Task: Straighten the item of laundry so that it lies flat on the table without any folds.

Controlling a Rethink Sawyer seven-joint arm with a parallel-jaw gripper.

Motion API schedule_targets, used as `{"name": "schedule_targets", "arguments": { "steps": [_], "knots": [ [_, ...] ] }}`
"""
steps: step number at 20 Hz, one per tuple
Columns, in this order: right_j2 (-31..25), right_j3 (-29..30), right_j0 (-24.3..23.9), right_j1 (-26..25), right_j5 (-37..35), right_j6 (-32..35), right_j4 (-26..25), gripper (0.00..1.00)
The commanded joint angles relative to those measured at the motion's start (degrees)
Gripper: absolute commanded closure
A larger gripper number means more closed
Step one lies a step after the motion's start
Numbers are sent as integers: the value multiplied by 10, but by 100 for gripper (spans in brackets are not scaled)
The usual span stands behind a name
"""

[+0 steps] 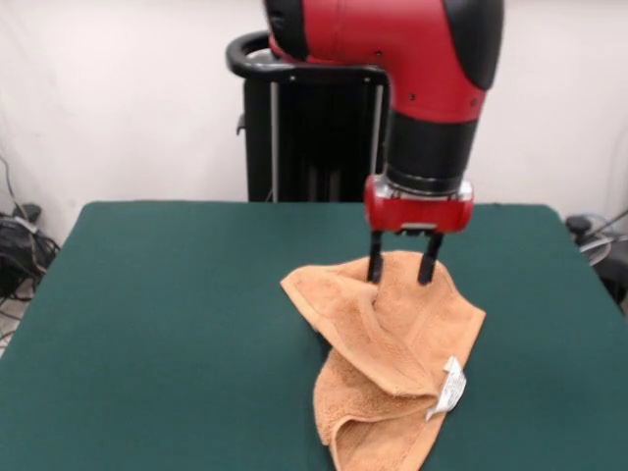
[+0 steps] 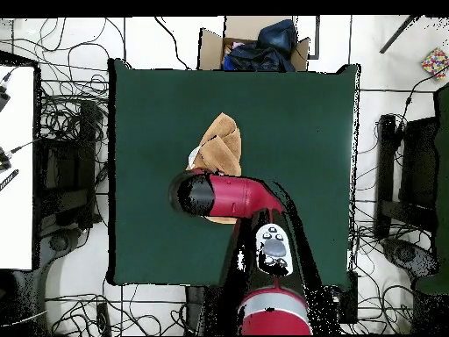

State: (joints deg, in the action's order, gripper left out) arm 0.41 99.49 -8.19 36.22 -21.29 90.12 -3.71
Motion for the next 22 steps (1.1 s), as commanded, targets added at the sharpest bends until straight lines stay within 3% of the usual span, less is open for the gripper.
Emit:
{"name": "schedule_targets", "arguments": {
  "steps": [1,14,22],
  "knots": [
    [-57,-75,-5,-17,-75,-3,-22,0],
    [-62,-92,8,-18,-99,18,-9,0],
    [-69,-137,-12,-62,-127,-10,-18,0]
  ]
}}
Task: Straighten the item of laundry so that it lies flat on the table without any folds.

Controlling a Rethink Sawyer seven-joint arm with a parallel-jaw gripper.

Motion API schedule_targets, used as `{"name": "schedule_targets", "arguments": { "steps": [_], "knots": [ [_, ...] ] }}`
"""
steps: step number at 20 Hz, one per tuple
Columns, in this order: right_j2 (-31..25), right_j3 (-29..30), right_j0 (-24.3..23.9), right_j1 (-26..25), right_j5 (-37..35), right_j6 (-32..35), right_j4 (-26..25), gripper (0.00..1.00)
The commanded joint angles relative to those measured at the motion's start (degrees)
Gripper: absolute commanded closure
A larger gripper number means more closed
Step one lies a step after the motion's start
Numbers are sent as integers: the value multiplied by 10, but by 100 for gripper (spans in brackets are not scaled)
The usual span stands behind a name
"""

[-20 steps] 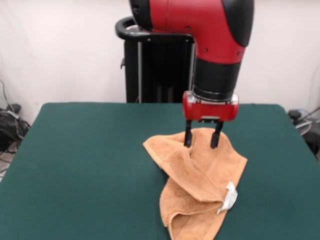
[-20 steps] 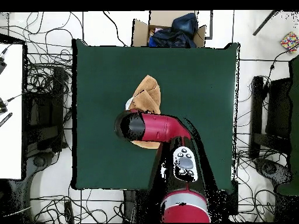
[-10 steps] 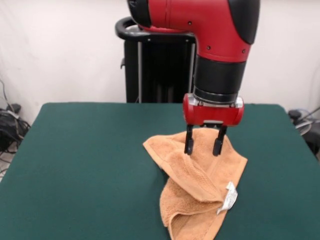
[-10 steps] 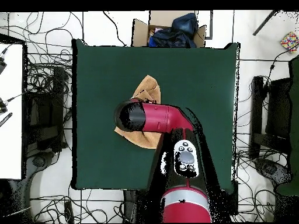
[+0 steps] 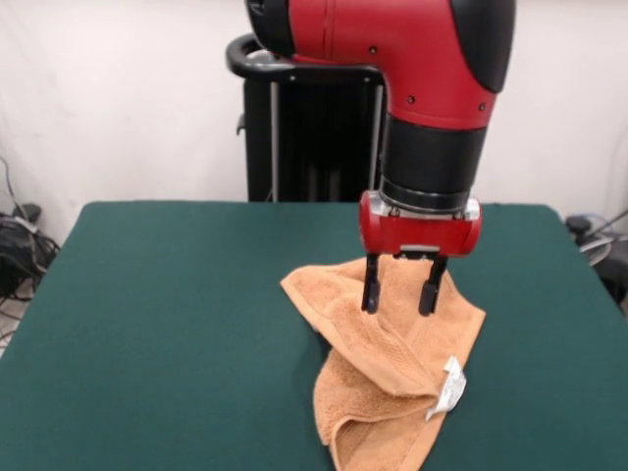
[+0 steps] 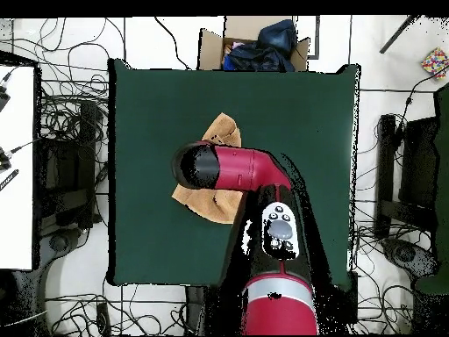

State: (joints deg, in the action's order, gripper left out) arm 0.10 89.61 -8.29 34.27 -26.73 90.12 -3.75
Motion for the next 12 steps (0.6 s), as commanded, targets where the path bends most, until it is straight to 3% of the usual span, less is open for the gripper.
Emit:
{"name": "schedule_targets", "arguments": {
  "steps": [1,12],
  "knots": [
    [-66,-36,-13,-49,-61,-11,-22,0],
    [-76,-3,-28,-65,-39,-12,-31,0]
  ]
}}
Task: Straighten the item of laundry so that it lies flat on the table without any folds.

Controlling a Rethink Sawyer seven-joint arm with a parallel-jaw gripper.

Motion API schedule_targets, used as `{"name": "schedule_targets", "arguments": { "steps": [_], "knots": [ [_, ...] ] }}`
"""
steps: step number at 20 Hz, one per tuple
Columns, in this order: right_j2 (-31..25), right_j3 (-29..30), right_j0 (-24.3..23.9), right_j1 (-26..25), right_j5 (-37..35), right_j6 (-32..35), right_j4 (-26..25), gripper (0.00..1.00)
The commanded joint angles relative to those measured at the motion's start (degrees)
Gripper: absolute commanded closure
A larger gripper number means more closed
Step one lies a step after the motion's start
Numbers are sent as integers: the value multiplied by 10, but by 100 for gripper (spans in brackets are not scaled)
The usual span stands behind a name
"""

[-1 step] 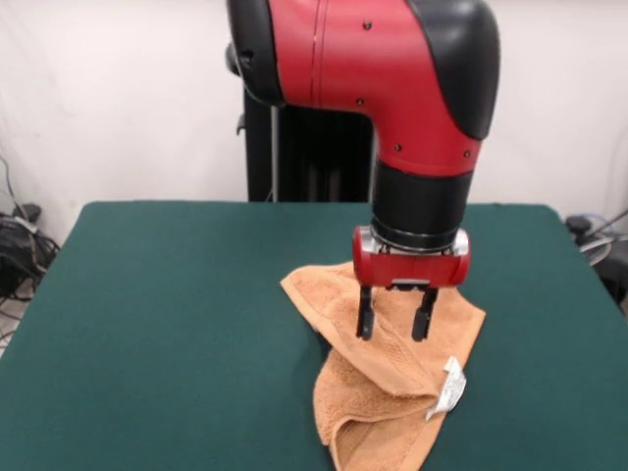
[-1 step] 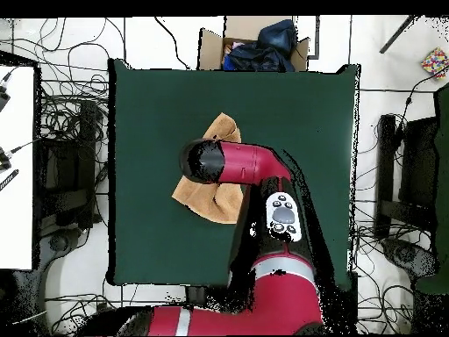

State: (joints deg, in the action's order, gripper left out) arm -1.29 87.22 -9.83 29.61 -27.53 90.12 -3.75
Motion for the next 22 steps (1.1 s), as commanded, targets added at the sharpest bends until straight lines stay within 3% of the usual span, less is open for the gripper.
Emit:
{"name": "schedule_targets", "arguments": {
  "steps": [1,8,12,17,22],
  "knots": [
    [-66,14,-16,-18,-41,-17,-30,0],
    [-89,-52,-40,-59,-70,-60,-41,0],
    [-95,-91,-47,-78,-76,-64,-50,0],
    [-104,-180,-46,-103,-148,-66,-49,0],
    [-115,-221,-43,-122,-161,-52,-51,0]
  ]
}}
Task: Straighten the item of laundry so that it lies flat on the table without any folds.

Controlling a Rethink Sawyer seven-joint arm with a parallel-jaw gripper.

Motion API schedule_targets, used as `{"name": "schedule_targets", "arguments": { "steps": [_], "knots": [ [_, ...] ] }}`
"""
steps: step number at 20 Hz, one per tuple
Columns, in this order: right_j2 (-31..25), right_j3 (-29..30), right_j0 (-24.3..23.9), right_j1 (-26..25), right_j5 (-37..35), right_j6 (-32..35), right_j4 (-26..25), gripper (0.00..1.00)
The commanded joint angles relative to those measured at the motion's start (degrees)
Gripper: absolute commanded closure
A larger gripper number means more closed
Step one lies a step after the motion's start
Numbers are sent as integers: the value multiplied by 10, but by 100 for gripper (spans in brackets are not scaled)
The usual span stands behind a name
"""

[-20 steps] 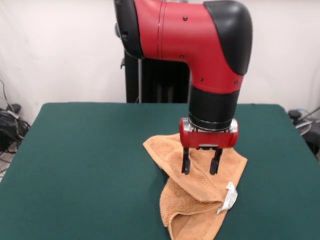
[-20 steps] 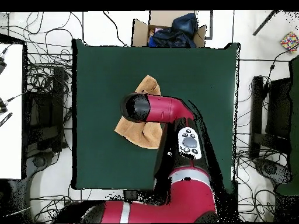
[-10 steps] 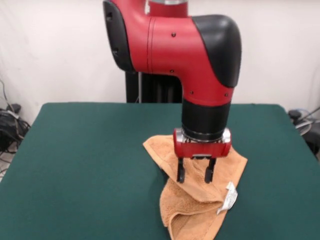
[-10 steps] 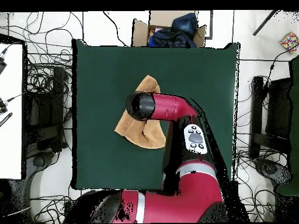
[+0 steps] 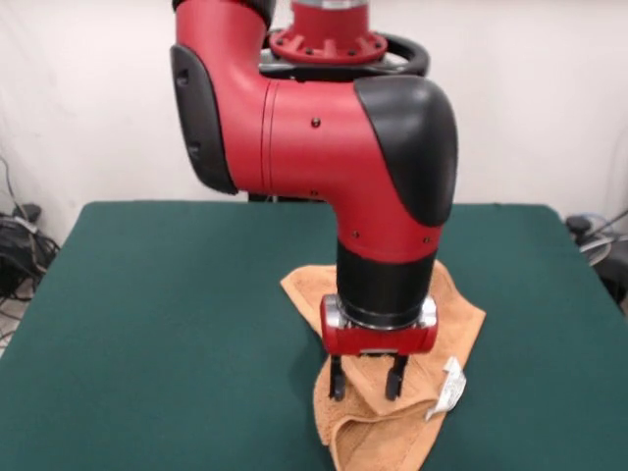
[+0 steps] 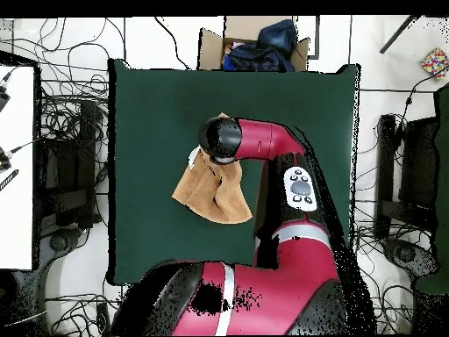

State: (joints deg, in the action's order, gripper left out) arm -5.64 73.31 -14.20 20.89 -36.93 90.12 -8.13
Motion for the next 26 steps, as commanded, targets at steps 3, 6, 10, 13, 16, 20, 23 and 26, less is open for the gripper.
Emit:
{"name": "schedule_targets", "arguments": {
  "steps": [3,6,10,13,16,20,23,26],
  "knots": [
    [-73,-123,5,-46,-96,-49,-6,0],
    [-73,-173,13,-59,-130,-44,-7,0],
    [-73,-231,24,-68,-176,-40,-7,0],
    [-72,-263,28,-71,-207,-41,-6,0],
    [-72,-264,27,-57,-227,-40,-1,0],
    [-71,-300,22,-42,-287,-56,0,0],
    [-70,-352,21,-48,-335,-66,-6,0],
    [-65,-311,8,-21,-325,-75,0,0]
  ]
}}
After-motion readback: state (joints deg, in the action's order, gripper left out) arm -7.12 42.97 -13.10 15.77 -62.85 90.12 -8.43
